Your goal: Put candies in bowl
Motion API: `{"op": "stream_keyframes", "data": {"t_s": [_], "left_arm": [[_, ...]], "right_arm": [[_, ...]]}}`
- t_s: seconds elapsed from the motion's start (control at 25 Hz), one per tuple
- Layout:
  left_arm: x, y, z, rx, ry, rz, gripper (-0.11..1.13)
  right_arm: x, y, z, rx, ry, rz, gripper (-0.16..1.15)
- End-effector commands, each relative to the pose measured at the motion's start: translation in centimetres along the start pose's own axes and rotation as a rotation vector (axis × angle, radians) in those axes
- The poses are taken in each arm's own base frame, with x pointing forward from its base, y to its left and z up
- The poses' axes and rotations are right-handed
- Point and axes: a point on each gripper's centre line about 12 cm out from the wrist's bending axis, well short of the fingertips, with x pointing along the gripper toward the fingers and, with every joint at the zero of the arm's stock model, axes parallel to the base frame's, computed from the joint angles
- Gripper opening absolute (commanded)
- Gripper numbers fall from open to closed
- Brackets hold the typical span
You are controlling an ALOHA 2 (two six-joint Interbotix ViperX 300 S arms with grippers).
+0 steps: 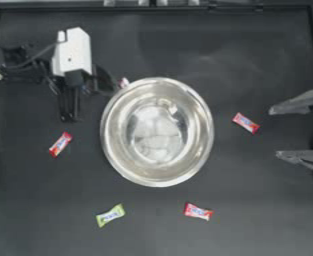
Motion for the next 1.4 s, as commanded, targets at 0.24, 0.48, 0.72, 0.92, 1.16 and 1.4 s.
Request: {"op": "stream_keyframes", "data": {"t_s": [0.24, 0.48, 0.72, 0.92, 1.16, 1.4], "left_arm": [[5.3, -2.0, 2.8, 0.002, 0.113, -0.134, 0.2], [7.0, -3.3, 2.7, -0.005, 0.156, -0.191, 0.21], [7.5, -3.9, 2.9, 0.015, 0.123, -0.187, 0.69], [8.2, -3.9, 2.8, 0.0, 0.115, -0.181, 1.05], [7.6, -3.9, 3.2, 0.001, 0.097, -0.178, 1.02], [3.6, -3.7, 4.4, 0.015, 0.012, -0.157, 1.03]], "right_arm": [[0.1, 0.0, 0.2, 0.007, -0.006, -0.002, 0.99], [0.1, -0.1, -0.1, 0.012, 0.003, -0.004, 0.99], [0.0, -0.1, -0.2, 0.012, 0.006, -0.004, 0.99], [0.0, -0.1, -0.3, 0.016, 0.009, -0.006, 0.99], [-0.1, -0.1, -0.5, 0.019, 0.012, -0.006, 0.99], [-0.1, -0.1, -0.6, 0.019, 0.015, -0.008, 0.99]]}}
